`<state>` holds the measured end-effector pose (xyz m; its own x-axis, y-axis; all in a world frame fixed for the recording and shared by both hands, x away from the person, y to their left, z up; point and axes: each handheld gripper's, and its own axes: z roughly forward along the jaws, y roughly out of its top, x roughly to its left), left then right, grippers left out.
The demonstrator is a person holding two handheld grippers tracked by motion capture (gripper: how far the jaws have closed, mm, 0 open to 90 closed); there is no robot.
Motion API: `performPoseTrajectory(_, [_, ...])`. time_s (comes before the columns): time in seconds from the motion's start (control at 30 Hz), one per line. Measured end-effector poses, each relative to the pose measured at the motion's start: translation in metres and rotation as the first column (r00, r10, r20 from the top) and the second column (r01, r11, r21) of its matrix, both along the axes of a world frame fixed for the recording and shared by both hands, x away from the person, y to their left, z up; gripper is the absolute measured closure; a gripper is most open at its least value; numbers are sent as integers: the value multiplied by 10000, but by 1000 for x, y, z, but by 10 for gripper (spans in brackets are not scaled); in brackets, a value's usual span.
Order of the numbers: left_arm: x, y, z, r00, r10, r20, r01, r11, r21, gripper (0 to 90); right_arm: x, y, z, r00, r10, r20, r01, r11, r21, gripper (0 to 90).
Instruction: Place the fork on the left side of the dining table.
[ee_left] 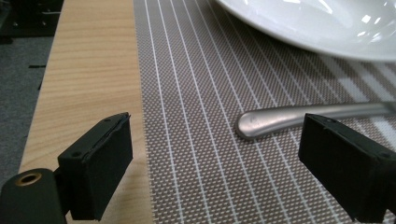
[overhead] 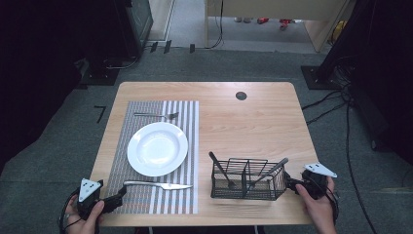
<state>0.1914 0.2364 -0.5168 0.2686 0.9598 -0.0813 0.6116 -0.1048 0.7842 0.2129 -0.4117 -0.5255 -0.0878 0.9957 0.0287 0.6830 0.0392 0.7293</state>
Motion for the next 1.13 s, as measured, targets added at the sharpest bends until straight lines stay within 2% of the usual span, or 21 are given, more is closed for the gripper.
performPoseTrajectory(0.1, [1,0,-5,9999,25,-161,-22,9998,202,102,0,0,0,10000,1,2,-1,10000,-3,124])
performPoseTrajectory(0.17, [1,-1,-8,10000,52,11,-53,9992,409,101,0,0,0,10000,2,2,-2,10000,-1,124])
performPoseTrajectory(0.3, [1,-4,-9,10000,28,86,-34,9975,712,101,0,0,0,10000,3,5,-3,10000,-7,124])
performPoseTrajectory(1.13, [-2,-3,-11,9996,15,269,-34,9975,703,100,0,0,0,10000,11,19,-10,10000,-22,124])
